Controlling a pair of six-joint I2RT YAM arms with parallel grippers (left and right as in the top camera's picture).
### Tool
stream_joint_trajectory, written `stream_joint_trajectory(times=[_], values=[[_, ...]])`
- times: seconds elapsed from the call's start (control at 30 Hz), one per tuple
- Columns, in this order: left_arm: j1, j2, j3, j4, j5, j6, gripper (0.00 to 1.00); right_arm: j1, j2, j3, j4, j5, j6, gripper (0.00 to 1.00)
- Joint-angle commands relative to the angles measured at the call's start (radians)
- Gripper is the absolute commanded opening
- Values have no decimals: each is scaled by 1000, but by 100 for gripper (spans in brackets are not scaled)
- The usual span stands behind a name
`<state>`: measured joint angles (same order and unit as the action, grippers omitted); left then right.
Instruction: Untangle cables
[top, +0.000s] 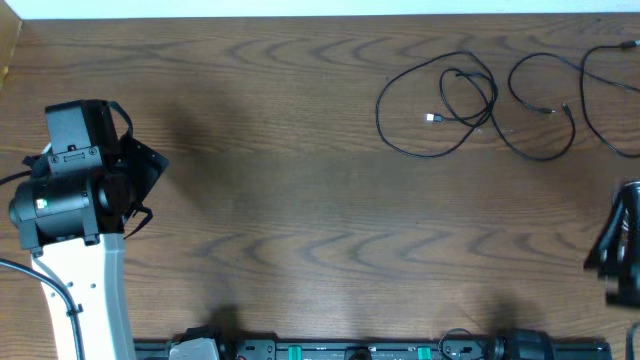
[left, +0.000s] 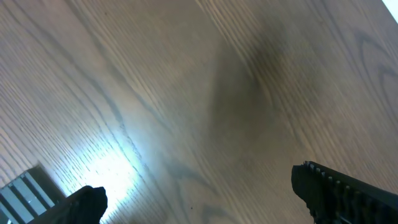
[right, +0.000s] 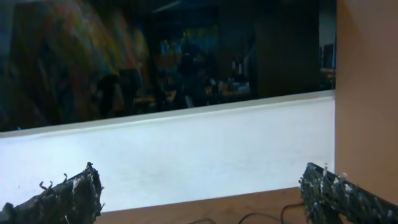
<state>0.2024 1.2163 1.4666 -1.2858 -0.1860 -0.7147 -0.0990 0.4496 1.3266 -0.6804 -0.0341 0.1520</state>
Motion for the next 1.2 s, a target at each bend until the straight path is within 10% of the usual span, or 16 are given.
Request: stream_joint_trajectory(times=[0.0,0.8,1.17], values=[[5,0,5,-5,-6,-8,100,-5,-58,0,-38,-9,-23,99],[5,0,5,-5,-6,-8,100,0,-154,-23,-217,11,-45,99],[5,0,5,-5,-6,-8,100,-1,-240,-409,154,13,85,99]])
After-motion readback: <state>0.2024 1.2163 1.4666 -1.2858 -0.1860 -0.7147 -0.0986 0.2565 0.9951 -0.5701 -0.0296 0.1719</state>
